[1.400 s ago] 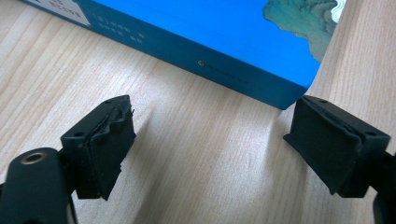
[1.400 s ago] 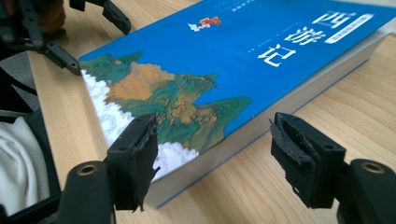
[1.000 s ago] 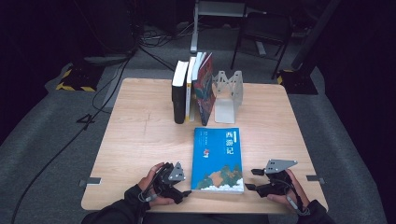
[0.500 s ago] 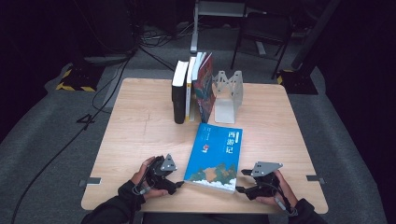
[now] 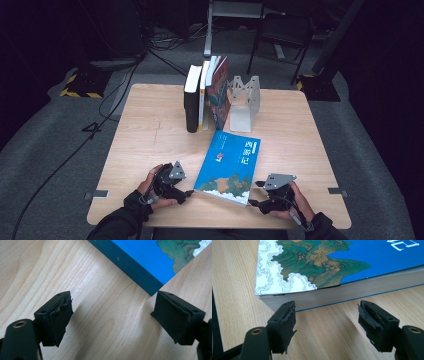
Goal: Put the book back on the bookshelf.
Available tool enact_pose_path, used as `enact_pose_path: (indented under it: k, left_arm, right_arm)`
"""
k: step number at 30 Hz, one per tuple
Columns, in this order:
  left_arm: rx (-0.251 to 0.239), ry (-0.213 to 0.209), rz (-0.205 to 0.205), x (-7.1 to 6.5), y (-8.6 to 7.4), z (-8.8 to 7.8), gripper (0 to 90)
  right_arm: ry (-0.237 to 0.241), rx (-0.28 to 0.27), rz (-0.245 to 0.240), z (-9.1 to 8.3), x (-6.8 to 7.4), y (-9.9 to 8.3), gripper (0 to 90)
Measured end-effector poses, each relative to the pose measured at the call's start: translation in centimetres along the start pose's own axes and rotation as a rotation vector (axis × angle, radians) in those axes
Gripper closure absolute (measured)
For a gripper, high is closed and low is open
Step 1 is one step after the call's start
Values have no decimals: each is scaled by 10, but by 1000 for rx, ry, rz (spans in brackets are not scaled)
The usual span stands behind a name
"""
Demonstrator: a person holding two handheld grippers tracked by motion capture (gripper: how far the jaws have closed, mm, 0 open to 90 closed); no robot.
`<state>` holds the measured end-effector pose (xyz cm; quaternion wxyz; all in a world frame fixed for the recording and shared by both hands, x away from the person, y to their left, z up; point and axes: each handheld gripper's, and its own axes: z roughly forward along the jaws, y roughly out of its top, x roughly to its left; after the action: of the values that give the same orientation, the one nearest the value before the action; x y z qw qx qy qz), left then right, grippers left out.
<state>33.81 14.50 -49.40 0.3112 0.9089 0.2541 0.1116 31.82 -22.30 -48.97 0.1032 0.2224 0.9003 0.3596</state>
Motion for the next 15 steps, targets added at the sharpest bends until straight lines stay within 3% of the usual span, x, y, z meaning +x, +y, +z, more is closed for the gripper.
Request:
enact_pose_path:
  k: [1,4,7,10,15]
  left_arm:
    - [-3,9,1,-1,0,0,163]
    - [-35,-19,0,-3,2,-4,214]
    - [-69,-30,-6,-6,4,-8,198]
    - [-97,-35,13,-14,10,-11,189]
    - [-136,-64,72,-39,30,-8,188]
  right_arm:
    - [0,-1,0,0,0,0,297]
    - [2,-28,6,-4,-1,2,296]
    - [1,-48,16,-6,-1,4,295]
    - [-10,-67,10,-7,-1,8,296]
    - [-21,-92,13,-9,-2,13,283]
